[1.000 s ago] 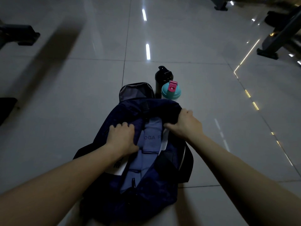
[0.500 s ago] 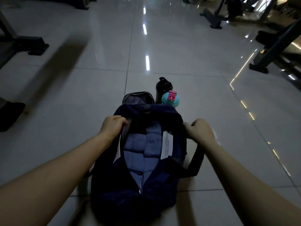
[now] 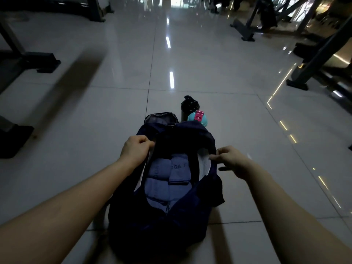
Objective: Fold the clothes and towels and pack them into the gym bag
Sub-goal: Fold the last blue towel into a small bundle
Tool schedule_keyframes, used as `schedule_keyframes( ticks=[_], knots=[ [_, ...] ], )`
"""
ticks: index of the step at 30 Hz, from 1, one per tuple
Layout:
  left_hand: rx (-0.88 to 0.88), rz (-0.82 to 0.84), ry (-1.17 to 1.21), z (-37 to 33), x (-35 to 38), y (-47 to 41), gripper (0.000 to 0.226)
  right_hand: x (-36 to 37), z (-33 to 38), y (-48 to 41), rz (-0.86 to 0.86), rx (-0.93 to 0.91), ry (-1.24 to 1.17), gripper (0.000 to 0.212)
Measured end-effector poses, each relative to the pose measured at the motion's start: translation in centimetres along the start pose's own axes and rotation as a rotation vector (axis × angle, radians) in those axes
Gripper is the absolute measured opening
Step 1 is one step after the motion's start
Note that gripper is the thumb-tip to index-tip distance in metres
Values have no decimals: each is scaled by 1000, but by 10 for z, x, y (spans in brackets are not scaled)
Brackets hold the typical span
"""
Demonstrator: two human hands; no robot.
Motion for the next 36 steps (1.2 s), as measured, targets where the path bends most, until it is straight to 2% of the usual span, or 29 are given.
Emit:
schedule_keyframes(
  ticks=[2, 4, 6, 8, 10, 13, 16, 20, 23, 26, 31, 33, 36],
  knots=[
    [20, 0, 33, -3, -2, 3, 35, 11, -7, 8, 149, -31, -177, 11],
    [21, 6, 37, -2, -3, 5, 36, 23, -20, 8, 164, 22, -104, 13],
    [-21, 24, 4, 6, -2, 7, 37, 21, -22, 3, -7, 52, 195, 25],
    [-78, 69, -41, 16, 1, 8, 35, 15, -8, 9, -250, 31, 472, 47],
    [-106, 116, -86, 19, 0, 10, 32, 28, 8, 24, -320, 7, 610, 55],
    [-22, 150, -352, 11, -7, 14, 44, 58, 12, 35, -276, -20, 801, 35],
    [-8, 263, -470, 0, 2, 24, 42, 67, 5, 28, -172, -65, 661, 23],
    [-83, 363, -245, -21, 17, 40, 30, 59, 17, 36, 68, -141, 491, 34],
    [-119, 397, -85, -39, 19, 51, 24, 42, 22, 54, 180, -145, 273, 19],
    [-131, 403, 64, -65, 22, 62, 23, 4, 26, 65, 108, -164, 205, 30],
    [-156, 487, 172, -102, 64, 88, 22, -56, 22, 93, -42, -175, 240, 40],
    [-156, 536, 186, -117, 89, 104, 19, -76, 18, 109, -64, -167, 321, 33],
    [-150, 633, 257, -145, 136, 142, 14, -115, 9, 129, -106, -116, 599, 35]
  ],
)
Point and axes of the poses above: each hand's wrist, its own y-axis away from the middle knuckle, its own x-axis out of the palm, z = x × y, the point moved 9 cm from there along -y, towards the middle knuckle
